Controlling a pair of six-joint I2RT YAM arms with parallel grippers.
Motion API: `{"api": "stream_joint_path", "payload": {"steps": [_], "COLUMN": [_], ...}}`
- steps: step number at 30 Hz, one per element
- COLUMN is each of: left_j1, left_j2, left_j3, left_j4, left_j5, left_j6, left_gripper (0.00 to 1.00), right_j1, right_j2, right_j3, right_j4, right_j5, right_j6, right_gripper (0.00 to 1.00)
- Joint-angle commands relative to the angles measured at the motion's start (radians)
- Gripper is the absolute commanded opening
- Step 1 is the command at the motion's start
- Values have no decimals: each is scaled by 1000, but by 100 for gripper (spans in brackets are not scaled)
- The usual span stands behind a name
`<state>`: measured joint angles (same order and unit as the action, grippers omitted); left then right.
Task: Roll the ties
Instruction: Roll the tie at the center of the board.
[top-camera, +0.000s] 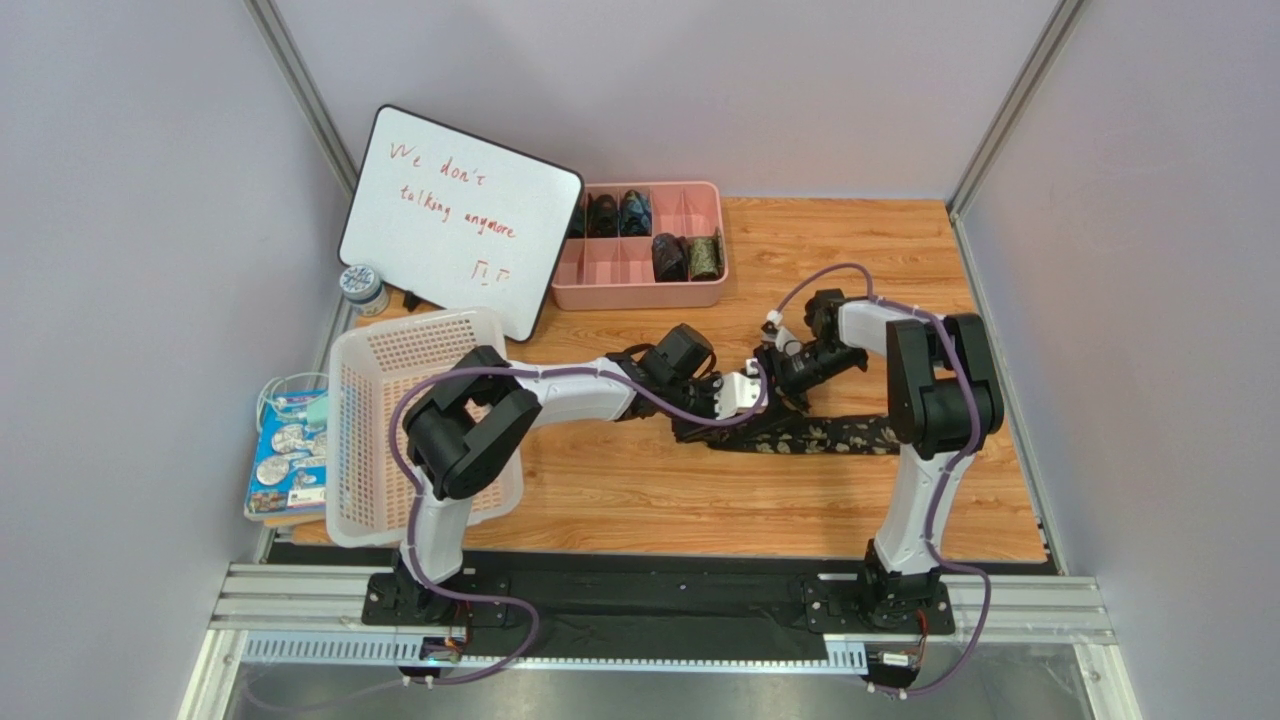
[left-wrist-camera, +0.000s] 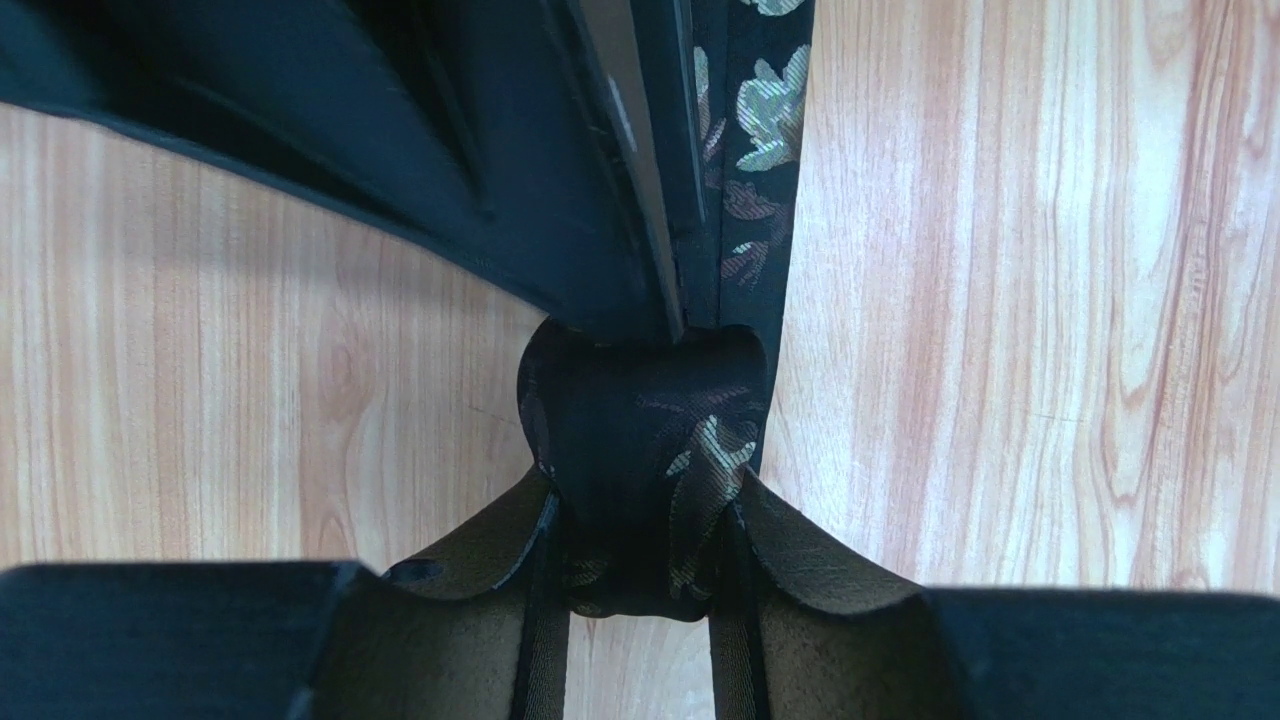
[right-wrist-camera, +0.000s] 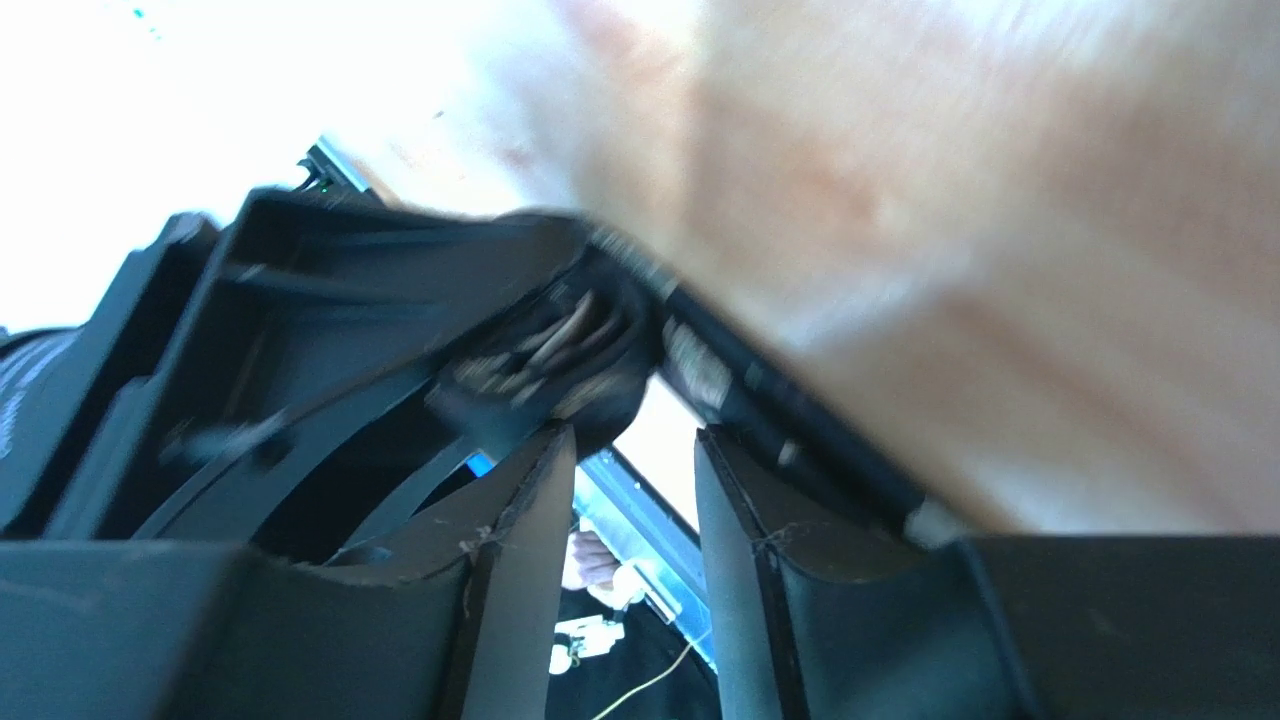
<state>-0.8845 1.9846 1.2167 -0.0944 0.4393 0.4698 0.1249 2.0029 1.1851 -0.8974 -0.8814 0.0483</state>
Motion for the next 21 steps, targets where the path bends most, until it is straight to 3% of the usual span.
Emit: {"api": "stream_joint_path", "payload": {"steps": [1, 5, 8, 12, 13, 17, 18, 21], "left_j1": [-11, -16, -18, -8, 1, 87, 97, 105], "left_j2": [59, 72, 75, 69, 65, -28, -46, -92], "left_j3": [40, 56, 61, 46, 37, -64, -118, -199], "left_j4": [-229, -252, -255, -248, -226, -47, 57, 249], "left_j5": [-73, -74, -77, -74, -61, 117, 146, 199], "left_j6": [30, 33, 32, 12, -18, -143, -161, -195], "left_gripper": [26, 28, 33, 46, 49, 64, 73, 77], "right_j1": [-1, 25, 54, 56, 48, 10, 2, 2], "right_j2": [-93, -66, -36, 2, 7, 46, 54, 83], "right_j3": [-2, -4, -13, -28, -33, -64, -65, -65], "right_j4": [-3, 55, 101, 115, 112, 109, 109, 121], "right_j5": [-48, -83, -64, 37, 51, 146, 163, 206], "right_j6": [2, 47, 73, 59, 53, 33, 28, 25], "right_gripper": [47, 47, 40, 5, 0, 0, 0, 0]}}
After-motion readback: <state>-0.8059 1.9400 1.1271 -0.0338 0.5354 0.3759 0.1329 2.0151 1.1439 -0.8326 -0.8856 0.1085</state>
